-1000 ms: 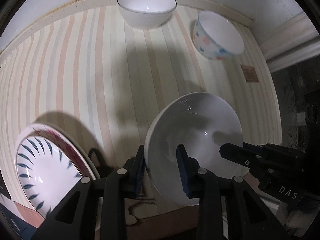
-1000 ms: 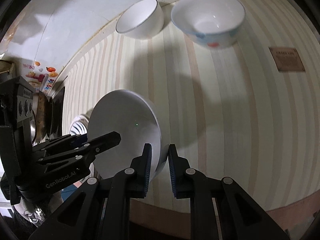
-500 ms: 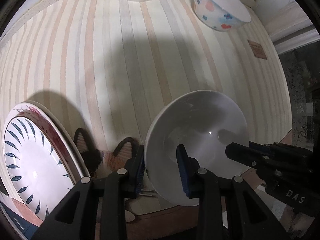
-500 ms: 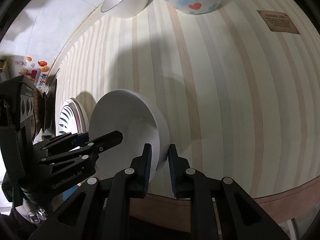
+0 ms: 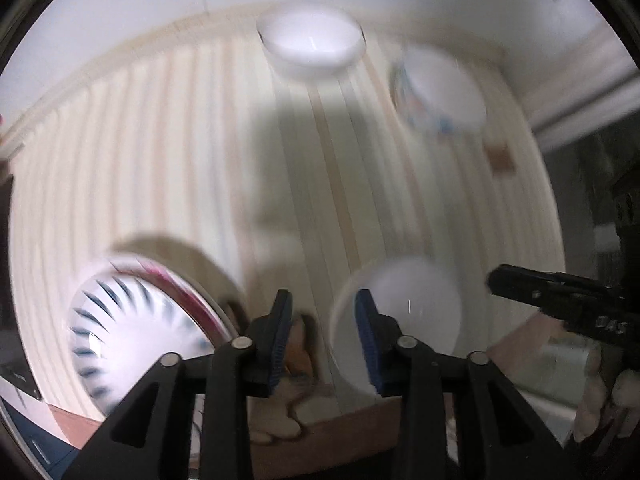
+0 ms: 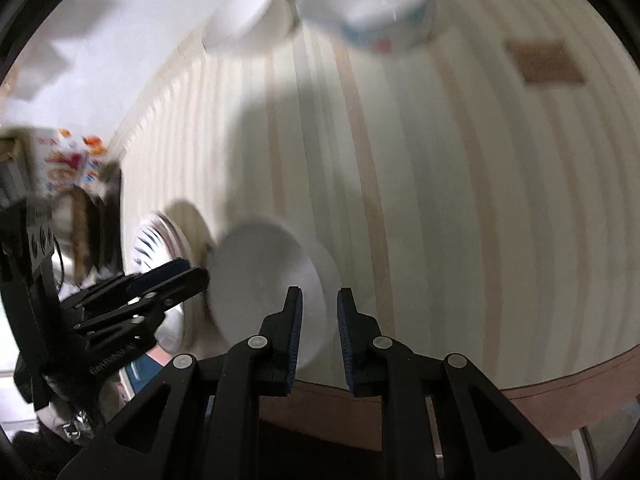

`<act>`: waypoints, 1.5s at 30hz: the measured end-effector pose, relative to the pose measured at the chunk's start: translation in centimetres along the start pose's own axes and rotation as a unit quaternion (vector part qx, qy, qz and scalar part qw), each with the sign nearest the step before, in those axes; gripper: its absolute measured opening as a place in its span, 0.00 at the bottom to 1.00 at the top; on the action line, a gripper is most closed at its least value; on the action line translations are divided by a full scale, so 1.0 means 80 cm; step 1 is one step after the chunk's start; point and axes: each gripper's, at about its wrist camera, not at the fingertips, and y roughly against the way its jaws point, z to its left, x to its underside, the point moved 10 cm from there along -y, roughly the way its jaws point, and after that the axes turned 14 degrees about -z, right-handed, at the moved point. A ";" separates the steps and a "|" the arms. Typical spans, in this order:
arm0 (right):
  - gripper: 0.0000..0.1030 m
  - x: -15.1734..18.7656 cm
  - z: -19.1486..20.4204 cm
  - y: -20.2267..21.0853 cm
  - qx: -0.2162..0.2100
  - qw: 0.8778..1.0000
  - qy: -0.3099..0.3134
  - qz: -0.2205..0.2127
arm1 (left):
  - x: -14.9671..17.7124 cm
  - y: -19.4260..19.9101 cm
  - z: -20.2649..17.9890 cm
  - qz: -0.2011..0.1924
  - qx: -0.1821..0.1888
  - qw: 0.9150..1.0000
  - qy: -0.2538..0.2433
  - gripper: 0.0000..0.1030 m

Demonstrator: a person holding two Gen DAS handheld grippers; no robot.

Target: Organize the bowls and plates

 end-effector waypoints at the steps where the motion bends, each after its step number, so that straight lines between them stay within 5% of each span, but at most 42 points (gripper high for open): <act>1: 0.29 -0.022 0.007 0.015 -0.007 1.000 0.002 -0.016 | -0.024 0.005 0.006 -0.016 -0.001 1.000 0.008 0.36; 3: 0.45 -0.058 0.021 0.032 -0.020 0.999 0.007 -0.041 | -0.061 0.005 0.018 -0.038 -0.009 0.999 0.019 0.38; 5: 0.49 -0.104 0.038 0.040 -0.038 0.997 0.017 -0.065 | -0.105 -0.007 0.031 -0.051 -0.013 0.998 0.039 0.38; 10: 0.49 -0.220 0.063 0.012 -0.040 0.993 0.036 -0.102 | -0.177 -0.057 0.067 -0.047 -0.020 0.996 0.075 0.38; 18: 0.49 -0.310 0.074 -0.086 -0.001 0.996 0.060 -0.071 | -0.215 -0.140 0.096 0.001 -0.018 0.994 0.109 0.38; 25: 0.47 -0.332 0.054 -0.143 0.030 0.996 0.068 -0.045 | -0.212 -0.194 0.089 0.027 -0.016 0.995 0.099 0.32; 26: 0.40 -0.332 0.053 -0.147 0.033 0.996 0.070 -0.043 | -0.212 -0.200 0.089 0.029 -0.016 0.994 0.100 0.23; 32: 0.11 -0.333 0.053 -0.166 0.039 0.994 0.092 -0.031 | -0.208 -0.207 0.083 0.028 -0.011 0.995 0.097 0.15; 45: 0.10 -0.306 0.073 -0.145 0.046 0.992 0.114 -0.033 | -0.175 -0.151 0.066 0.010 -0.011 0.997 0.075 0.15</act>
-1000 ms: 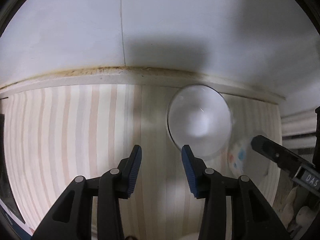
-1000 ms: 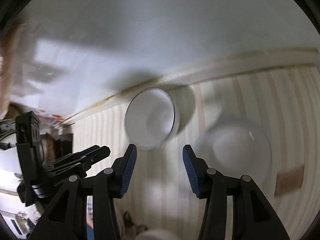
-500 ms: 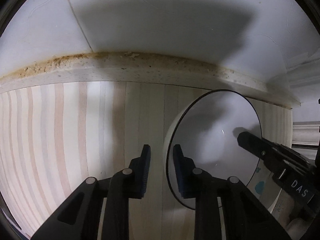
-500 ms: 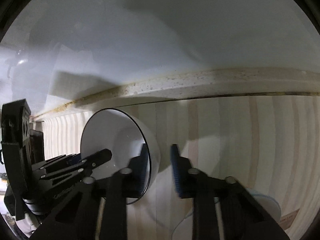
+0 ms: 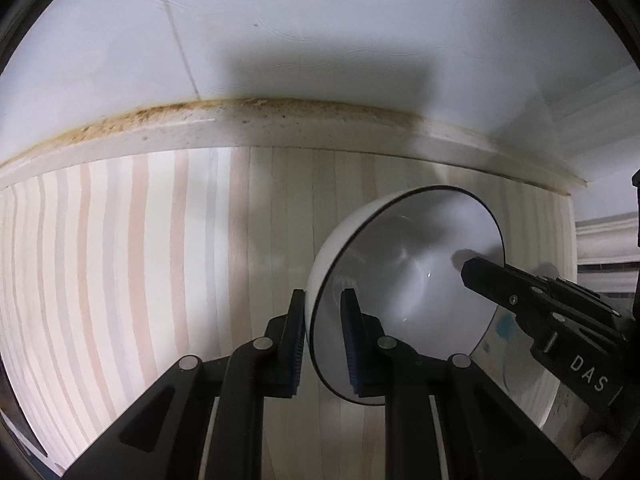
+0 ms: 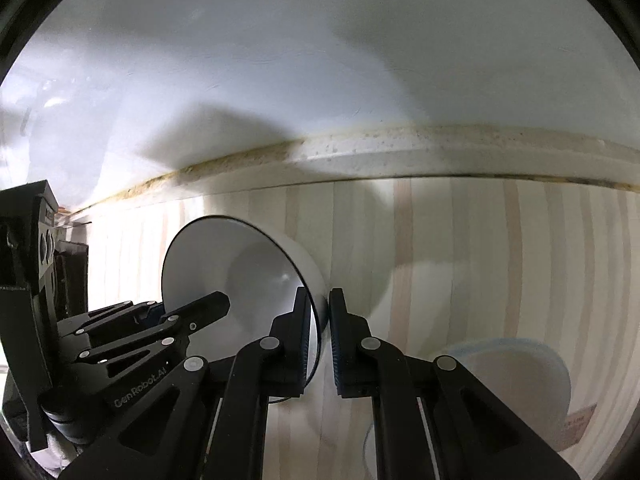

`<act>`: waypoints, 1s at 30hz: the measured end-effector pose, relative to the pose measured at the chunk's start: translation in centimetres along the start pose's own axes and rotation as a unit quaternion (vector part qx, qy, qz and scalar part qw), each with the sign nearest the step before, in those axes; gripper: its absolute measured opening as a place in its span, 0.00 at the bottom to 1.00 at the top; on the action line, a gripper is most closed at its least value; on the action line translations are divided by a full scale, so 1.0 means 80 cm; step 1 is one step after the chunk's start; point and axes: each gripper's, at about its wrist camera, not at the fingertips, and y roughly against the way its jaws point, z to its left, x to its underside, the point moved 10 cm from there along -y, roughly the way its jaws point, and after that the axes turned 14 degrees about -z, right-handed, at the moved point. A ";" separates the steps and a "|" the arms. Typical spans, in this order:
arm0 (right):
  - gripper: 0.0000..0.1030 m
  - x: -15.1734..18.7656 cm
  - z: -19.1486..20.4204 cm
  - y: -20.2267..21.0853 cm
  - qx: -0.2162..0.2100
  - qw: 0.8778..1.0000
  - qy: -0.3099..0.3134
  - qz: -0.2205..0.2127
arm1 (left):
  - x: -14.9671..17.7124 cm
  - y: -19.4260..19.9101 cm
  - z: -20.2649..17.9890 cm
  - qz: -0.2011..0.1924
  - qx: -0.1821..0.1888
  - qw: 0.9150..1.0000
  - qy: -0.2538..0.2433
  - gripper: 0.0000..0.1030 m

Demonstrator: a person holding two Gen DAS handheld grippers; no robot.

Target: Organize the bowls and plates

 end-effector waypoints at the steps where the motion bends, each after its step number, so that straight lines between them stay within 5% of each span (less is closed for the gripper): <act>1: 0.10 0.003 0.002 0.005 0.000 1.000 0.000 -0.002 | 0.005 0.008 -0.001 -0.002 0.002 1.000 -0.001 0.15; 17: 0.10 0.102 0.035 0.150 -0.005 0.999 -0.021 -0.040 | 0.073 0.148 -0.017 -0.043 0.030 0.996 -0.067 0.15; 30: 0.10 0.255 0.034 0.210 0.001 0.998 -0.067 -0.007 | 0.184 0.166 -0.031 0.004 0.052 0.993 -0.109 0.15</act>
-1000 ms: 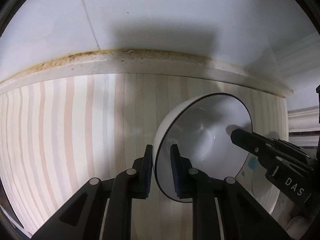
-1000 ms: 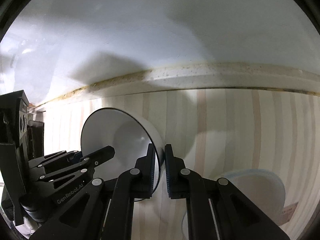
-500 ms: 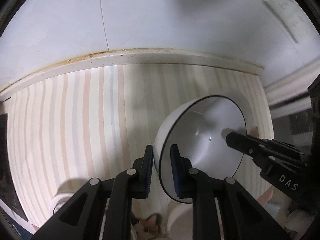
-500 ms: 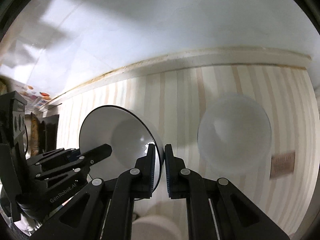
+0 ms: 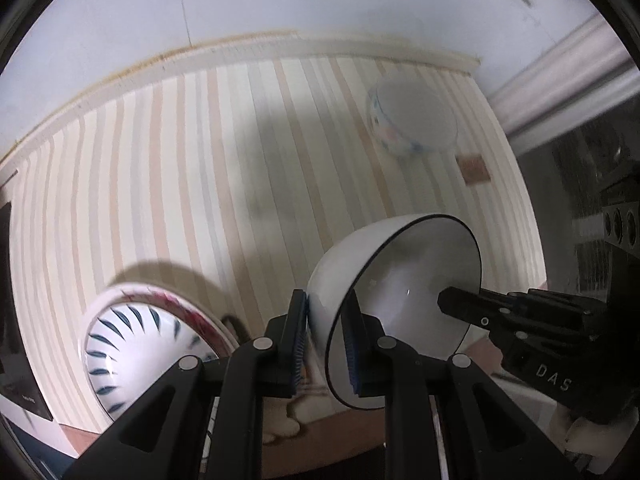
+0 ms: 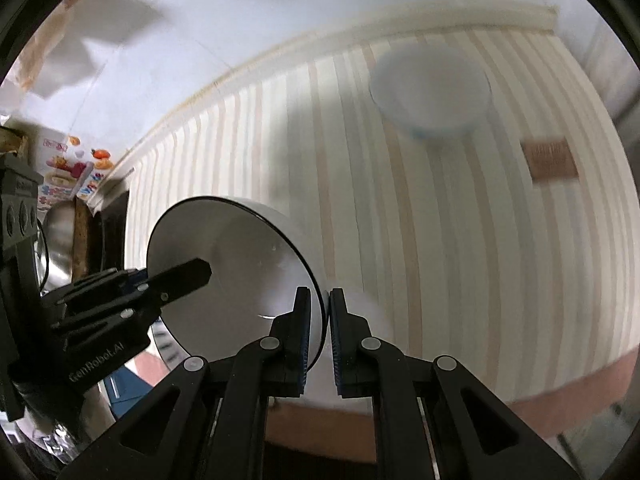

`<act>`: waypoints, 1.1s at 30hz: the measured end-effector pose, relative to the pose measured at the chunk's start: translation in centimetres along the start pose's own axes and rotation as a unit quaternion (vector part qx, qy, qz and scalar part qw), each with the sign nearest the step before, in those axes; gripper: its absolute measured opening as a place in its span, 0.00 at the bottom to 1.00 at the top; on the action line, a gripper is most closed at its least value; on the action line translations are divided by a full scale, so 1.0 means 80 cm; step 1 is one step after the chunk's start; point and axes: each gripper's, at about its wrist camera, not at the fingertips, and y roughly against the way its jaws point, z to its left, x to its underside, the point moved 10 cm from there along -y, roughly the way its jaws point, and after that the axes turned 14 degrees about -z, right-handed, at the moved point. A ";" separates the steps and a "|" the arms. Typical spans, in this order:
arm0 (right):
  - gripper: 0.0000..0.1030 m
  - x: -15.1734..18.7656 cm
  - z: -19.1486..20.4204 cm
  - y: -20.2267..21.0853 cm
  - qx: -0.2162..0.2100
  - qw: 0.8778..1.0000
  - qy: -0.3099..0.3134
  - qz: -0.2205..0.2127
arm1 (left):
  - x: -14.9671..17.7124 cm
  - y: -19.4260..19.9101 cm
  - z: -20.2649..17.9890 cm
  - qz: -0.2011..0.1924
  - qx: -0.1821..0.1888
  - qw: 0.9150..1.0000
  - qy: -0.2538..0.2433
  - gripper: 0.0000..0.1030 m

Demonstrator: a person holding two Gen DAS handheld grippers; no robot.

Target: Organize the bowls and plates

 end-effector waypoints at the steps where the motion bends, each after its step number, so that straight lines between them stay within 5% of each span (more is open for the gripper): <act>1: 0.10 0.010 -0.002 -0.001 0.002 1.000 -0.001 0.005 | 0.007 -0.005 -0.001 0.007 0.001 1.000 -0.001 0.15; 13: 0.10 0.079 -0.038 -0.014 0.012 0.998 -0.039 0.045 | 0.057 -0.046 -0.018 0.057 -0.017 0.997 -0.048 0.15; 33: 0.14 0.084 -0.058 -0.033 0.033 0.995 -0.054 0.071 | 0.068 -0.069 -0.031 0.055 -0.049 0.995 -0.068 0.15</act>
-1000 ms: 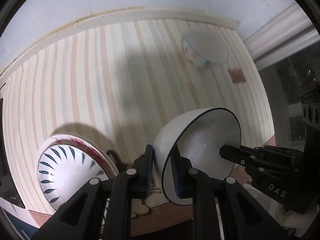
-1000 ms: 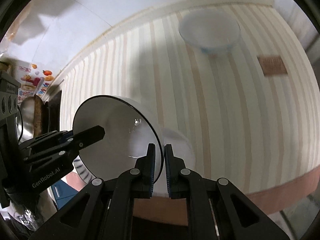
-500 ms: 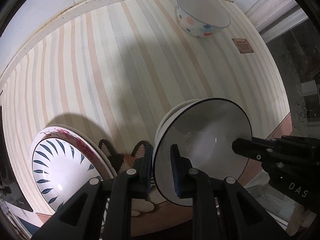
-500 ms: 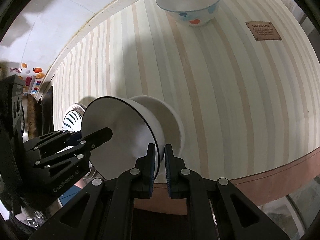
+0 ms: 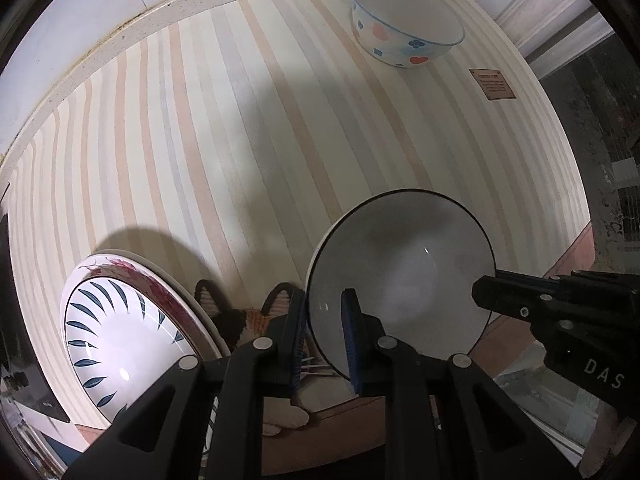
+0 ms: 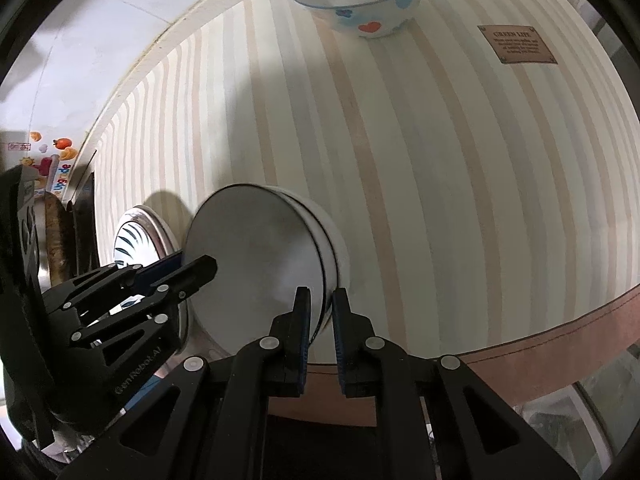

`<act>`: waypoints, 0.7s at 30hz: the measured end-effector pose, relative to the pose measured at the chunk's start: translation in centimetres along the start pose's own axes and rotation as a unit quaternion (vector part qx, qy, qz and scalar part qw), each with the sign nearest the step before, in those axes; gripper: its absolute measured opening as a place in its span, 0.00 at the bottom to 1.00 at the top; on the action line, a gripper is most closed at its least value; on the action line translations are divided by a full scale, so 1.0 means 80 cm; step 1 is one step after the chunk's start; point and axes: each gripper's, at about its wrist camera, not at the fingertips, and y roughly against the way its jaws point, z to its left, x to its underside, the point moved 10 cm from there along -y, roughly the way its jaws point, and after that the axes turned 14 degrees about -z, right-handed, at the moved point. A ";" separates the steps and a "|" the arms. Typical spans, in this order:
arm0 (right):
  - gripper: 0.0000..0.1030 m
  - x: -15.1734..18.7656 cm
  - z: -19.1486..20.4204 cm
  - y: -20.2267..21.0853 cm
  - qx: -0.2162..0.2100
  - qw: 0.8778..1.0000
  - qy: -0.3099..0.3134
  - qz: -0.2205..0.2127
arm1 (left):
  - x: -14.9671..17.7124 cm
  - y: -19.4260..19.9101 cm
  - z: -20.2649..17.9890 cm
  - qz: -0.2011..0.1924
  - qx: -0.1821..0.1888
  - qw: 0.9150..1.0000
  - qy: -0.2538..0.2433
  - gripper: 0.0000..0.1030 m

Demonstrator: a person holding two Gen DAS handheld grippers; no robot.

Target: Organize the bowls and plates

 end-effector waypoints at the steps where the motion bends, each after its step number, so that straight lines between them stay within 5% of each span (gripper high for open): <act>1: 0.14 0.000 0.000 0.000 -0.005 1.000 -0.003 0.001 | 0.000 0.000 0.000 -0.001 -0.002 1.000 0.000 0.15; 10: 0.14 0.002 0.001 0.000 -0.002 1.000 0.011 0.002 | 0.000 0.007 0.000 -0.007 -0.005 1.000 0.000 0.15; 18: 0.14 0.005 0.006 0.007 -0.013 1.000 0.016 0.004 | -0.023 0.066 0.001 -0.059 0.007 0.998 0.010 0.16; 21: 0.16 0.001 0.010 0.020 -0.041 0.999 0.008 -0.004 | -0.047 0.085 0.001 -0.069 0.019 0.997 0.021 0.24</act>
